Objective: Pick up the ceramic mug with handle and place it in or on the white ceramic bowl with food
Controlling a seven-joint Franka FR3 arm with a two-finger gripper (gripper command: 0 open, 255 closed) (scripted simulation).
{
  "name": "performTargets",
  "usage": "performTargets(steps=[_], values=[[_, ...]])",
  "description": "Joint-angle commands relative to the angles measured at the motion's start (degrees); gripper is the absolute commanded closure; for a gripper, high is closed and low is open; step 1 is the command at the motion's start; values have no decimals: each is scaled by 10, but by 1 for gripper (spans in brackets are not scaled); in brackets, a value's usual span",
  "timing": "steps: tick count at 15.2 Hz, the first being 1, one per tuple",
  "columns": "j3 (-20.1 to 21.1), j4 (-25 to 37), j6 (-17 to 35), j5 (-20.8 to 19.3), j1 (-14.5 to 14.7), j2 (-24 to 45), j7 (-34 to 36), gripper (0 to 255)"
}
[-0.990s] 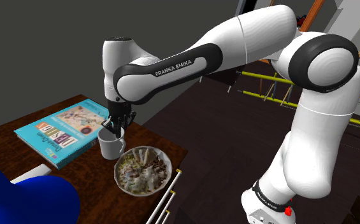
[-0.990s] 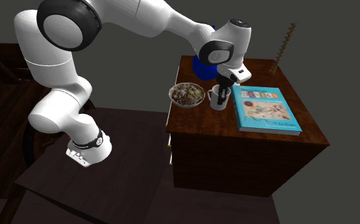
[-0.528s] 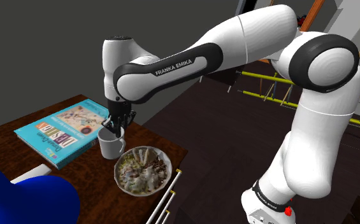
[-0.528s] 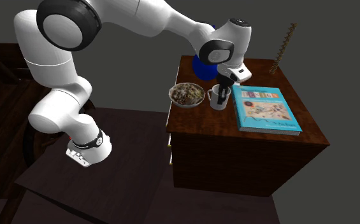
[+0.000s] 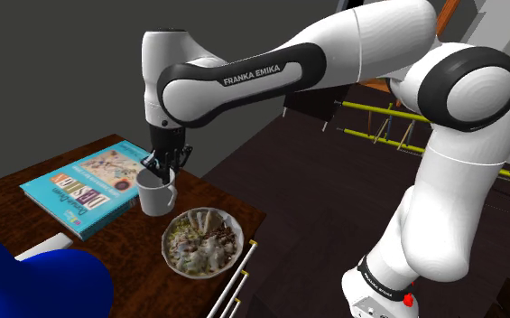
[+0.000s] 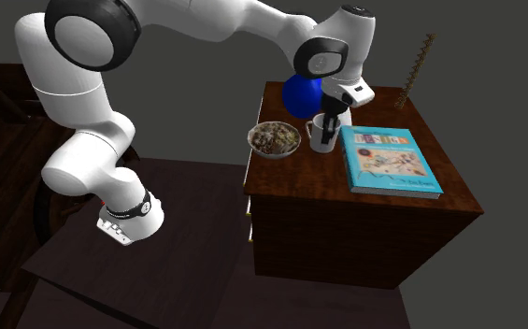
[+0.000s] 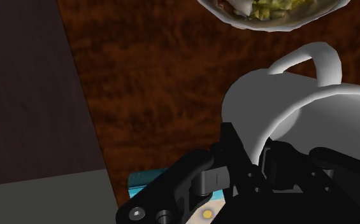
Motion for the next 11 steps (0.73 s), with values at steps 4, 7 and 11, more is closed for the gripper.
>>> performTargets(steps=[4, 7, 11], values=[[1, 25, -36, 4, -1, -11, -1, 255], [1, 43, -57, 5, -1, -15, -1, 255], [2, 68, -87, 6, -1, -19, -1, 255]])
